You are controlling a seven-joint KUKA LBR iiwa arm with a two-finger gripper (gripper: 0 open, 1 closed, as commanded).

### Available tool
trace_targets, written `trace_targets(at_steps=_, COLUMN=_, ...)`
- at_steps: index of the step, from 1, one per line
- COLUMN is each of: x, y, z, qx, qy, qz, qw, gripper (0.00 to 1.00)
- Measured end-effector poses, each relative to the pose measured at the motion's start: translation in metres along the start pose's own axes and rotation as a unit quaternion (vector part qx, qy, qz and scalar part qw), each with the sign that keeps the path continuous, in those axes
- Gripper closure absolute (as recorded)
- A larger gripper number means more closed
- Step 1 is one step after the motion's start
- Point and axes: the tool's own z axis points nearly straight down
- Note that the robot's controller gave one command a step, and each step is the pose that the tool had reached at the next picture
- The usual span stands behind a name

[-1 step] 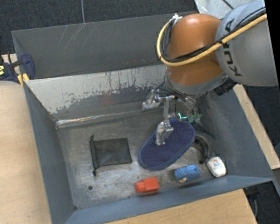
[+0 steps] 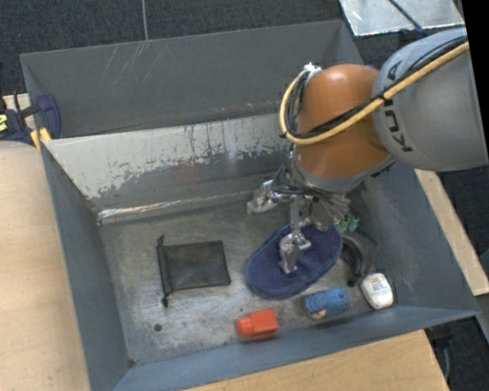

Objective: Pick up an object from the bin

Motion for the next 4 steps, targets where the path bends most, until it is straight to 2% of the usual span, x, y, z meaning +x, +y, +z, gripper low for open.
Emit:
trace_targets(at_steps=1, x=0.03, y=0.01, z=-0.016, qx=0.001, qy=0.0046, qz=-0.163, qw=0.9866, gripper=0.0)
trace_targets(at_steps=2, x=0.044, y=-0.003, z=-0.015, qx=0.0, qy=0.0056, qz=-0.123, qw=0.9923, gripper=0.0)
trace_targets(at_steps=3, x=0.088, y=-0.002, z=0.005, qx=0.006, qy=-0.017, qz=-0.237, qw=0.9714, gripper=0.0)
trace_targets(at_steps=4, x=0.072, y=0.002, z=0.008, qx=0.002, qy=-0.0013, qz=-0.286, qw=0.9581, gripper=0.0)
